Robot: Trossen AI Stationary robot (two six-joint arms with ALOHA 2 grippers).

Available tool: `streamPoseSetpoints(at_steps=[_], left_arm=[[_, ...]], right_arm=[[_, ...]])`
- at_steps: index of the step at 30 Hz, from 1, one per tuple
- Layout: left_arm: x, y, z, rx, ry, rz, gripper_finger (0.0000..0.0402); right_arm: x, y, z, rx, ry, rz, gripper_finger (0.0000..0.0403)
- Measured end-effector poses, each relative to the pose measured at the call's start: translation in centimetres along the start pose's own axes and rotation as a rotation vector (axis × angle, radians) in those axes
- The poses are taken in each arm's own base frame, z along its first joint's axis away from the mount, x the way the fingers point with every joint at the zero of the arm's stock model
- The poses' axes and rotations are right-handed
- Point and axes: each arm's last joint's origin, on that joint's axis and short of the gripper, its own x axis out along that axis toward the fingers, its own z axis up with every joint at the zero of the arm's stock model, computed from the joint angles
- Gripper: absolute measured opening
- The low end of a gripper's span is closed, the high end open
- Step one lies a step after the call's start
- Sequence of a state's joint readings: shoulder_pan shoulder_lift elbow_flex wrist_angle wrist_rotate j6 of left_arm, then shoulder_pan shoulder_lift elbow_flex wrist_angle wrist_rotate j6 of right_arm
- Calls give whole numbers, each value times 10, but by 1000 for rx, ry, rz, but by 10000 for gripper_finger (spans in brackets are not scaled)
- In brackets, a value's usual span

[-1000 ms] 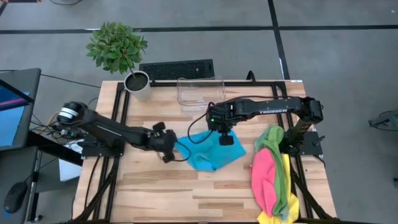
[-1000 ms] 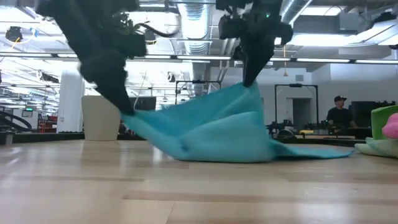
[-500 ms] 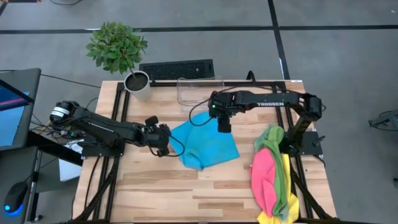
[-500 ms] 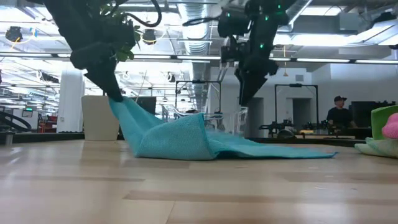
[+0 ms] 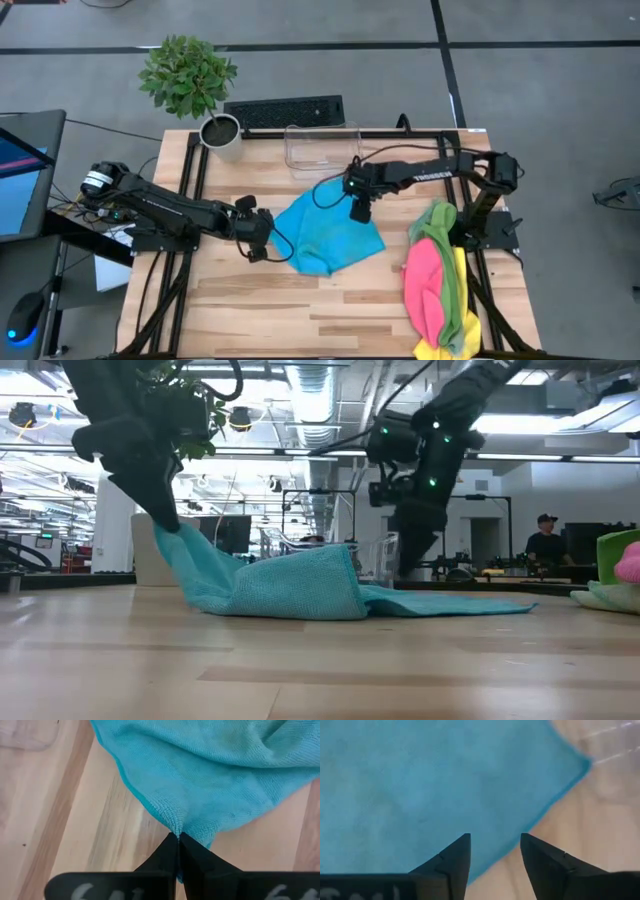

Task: Fold microfiber towels
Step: Fold the blue microfiber towel

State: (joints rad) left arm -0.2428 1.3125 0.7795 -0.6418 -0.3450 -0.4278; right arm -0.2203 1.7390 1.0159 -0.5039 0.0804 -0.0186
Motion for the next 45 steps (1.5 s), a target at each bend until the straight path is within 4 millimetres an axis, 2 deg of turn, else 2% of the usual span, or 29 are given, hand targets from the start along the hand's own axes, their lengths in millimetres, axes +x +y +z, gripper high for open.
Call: streamPoseSetpoints(at_steps=[4, 7, 11, 15, 18, 21, 24, 30, 35, 38, 41, 45], left_arm=[[0, 0, 0, 2, 4, 2, 0], [0, 0, -1, 7, 6, 0, 0], [0, 0, -2, 14, 28, -20, 0], [0, 0, -3, 35, 43, -31, 0], [0, 0, -3, 64, 41, -32, 0], [0, 0, -2, 86, 35, -33, 0], [0, 0, -2, 90, 30, -30, 0], [0, 1, -1, 90, 21, -15, 0], [0, 1, -1, 86, 23, -14, 0], [0, 1, -1, 79, 23, -13, 0], [0, 1, -2, 82, 24, -10, 0], [0, 2, -1, 90, 14, 10, 0]], right_arm=[[9, 17, -17, 27, 49, 16, 184], [11, 37, -28, 42, 78, 43, 177], [6, 72, -37, 79, 115, 99, 172], [-2, 111, -47, 1, 118, 124, 171], [-10, 123, -52, -37, 130, 58, 172], [-23, 120, -45, -12, 90, 21, 178], [-38, 103, -38, 31, 25, -14, 194], [-47, 48, -23, 110, -49, -102, 239], [-26, 11, -19, 175, -14, -64, 250], [-4, 8, -22, 170, 10, 27, 250], [13, 5, -26, 156, 78, 29, 250], [18, -1, -25, 157, 79, 37, 248]])
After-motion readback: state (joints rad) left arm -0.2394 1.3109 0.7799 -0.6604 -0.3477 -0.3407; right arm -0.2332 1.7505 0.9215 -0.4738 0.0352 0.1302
